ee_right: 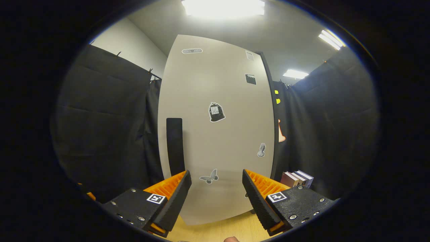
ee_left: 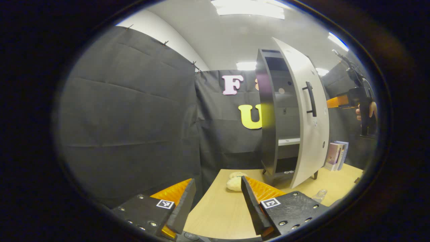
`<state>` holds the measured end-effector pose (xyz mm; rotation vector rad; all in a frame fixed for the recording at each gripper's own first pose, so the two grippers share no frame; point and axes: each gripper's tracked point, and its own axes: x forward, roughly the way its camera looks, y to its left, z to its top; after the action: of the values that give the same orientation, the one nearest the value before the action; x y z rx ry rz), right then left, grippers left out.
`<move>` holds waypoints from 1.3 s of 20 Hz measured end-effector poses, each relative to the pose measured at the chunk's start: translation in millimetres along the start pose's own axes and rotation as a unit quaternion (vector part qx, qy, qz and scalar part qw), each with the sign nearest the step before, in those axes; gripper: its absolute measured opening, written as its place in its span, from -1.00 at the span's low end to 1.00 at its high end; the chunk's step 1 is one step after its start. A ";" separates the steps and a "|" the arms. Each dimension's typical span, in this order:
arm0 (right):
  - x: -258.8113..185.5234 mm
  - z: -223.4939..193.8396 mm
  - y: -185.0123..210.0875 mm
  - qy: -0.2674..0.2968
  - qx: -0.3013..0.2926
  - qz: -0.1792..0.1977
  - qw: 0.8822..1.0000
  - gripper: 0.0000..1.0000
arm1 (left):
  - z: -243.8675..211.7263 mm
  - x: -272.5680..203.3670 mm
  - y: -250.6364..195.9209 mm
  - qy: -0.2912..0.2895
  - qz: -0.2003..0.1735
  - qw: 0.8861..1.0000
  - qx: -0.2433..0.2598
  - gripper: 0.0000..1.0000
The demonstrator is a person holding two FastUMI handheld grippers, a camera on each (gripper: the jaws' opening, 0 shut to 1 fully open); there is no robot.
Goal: Open the cabinet door with the right hand, grasp the bottle in the cabinet with the left hand and place it on the coaster, then close the cabinet door with the right hand.
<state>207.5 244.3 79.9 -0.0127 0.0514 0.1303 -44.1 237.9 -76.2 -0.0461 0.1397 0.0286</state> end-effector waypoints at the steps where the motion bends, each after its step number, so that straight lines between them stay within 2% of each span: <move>1: -0.2 -1.5 -2.7 -0.003 -0.005 0.001 1.000 0.89 | 1.2 -0.4 -1.0 0.000 -0.003 1.000 -0.002 0.55; 4: -14.5 0.3 -18.7 -0.018 -0.017 -0.001 1.000 0.89 | 10.5 -2.7 -4.3 -0.007 -0.014 1.000 -0.005 0.55; 8: -36.1 5.8 -57.6 -0.025 -0.006 -0.006 1.000 0.89 | 41.3 -23.1 -24.6 -0.020 -0.046 0.999 -0.013 0.53; 14: -69.4 2.6 -129.5 -0.031 -0.007 -0.028 0.999 0.89 | 77.1 -10.3 -124.2 -0.038 -0.088 0.995 -0.032 0.43; 17: -84.1 -5.4 -160.3 -0.026 -0.005 -0.038 0.999 0.89 | 89.1 -15.5 -158.9 -0.041 -0.101 0.993 -0.037 0.66; 19: -93.3 -9.8 -178.0 -0.025 -0.011 -0.044 0.999 0.89 | 97.2 -19.4 -175.4 -0.044 -0.105 0.993 -0.036 0.66; 20: -96.7 -11.4 -185.4 -0.024 -0.011 -0.045 0.999 0.89 | 100.2 -20.6 -182.4 -0.047 -0.104 0.993 -0.033 0.55; 21: -99.7 -14.8 -191.7 -0.021 -0.007 -0.046 0.999 0.89 | 102.4 -19.9 -192.0 -0.048 -0.104 0.993 -0.029 0.55; 22: -102.3 -18.0 -194.9 -0.018 -0.002 -0.043 0.999 0.89 | 104.4 -20.3 -202.0 -0.049 -0.105 0.993 -0.026 0.66; 24: -107.2 -22.9 -201.3 -0.014 0.006 -0.043 0.999 0.89 | 105.5 -18.4 -221.5 -0.050 -0.105 0.993 -0.022 0.66; 25: -111.6 -24.7 -202.4 -0.016 0.008 -0.040 0.999 0.89 | 103.9 -19.4 -227.5 -0.049 -0.107 0.993 -0.019 0.55; 26: -115.1 -25.7 -203.4 -0.020 0.008 -0.040 0.999 0.89 | 106.2 -20.0 -232.7 -0.051 -0.108 0.993 -0.016 0.55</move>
<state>118.7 27.3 62.1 0.0034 0.0113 0.0510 -41.8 10.1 41.9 -0.0922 0.0308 -0.1825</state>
